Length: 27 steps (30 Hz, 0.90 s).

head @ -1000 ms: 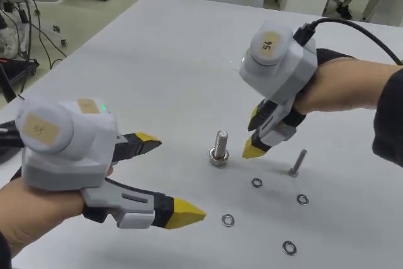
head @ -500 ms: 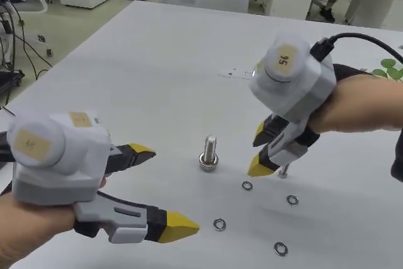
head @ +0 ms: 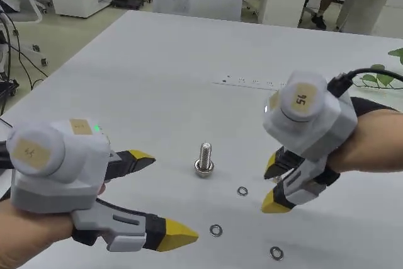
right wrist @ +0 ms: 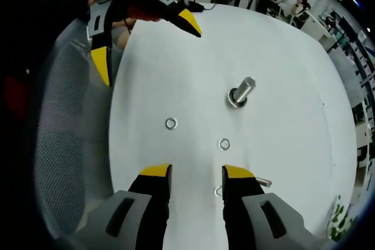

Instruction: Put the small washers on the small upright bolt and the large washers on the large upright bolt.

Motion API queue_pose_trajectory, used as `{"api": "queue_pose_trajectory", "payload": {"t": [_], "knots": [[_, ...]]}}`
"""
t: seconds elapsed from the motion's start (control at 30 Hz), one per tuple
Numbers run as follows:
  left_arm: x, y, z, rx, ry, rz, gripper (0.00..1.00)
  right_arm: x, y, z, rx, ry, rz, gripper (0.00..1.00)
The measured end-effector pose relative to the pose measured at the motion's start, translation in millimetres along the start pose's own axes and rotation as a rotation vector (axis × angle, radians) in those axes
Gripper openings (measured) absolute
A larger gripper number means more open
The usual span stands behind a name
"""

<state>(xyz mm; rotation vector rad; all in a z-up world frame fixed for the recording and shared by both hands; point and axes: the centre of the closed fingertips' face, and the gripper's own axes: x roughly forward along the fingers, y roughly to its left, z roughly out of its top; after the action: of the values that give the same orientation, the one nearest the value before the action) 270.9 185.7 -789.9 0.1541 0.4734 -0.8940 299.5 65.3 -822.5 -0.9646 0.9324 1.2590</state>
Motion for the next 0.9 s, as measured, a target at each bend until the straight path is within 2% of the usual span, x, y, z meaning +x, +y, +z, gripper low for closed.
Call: {"api": "queue_pose_trajectory", "payload": {"t": [0.5,0.67,0.9], "knots": [[-4.8,-13.8,7.1,0.040,0.004,-0.026,0.86,9.1,29.2,-26.6,0.046,0.016,0.034,0.34],[-7.3,-20.3,13.4,0.059,-0.004,-0.031,0.86,16.7,37.8,-33.4,0.045,0.030,0.050,0.33],[-6.5,-29.2,13.9,0.075,0.004,-0.053,0.86,28.3,51.8,-40.1,0.024,0.063,0.077,0.30]]}}
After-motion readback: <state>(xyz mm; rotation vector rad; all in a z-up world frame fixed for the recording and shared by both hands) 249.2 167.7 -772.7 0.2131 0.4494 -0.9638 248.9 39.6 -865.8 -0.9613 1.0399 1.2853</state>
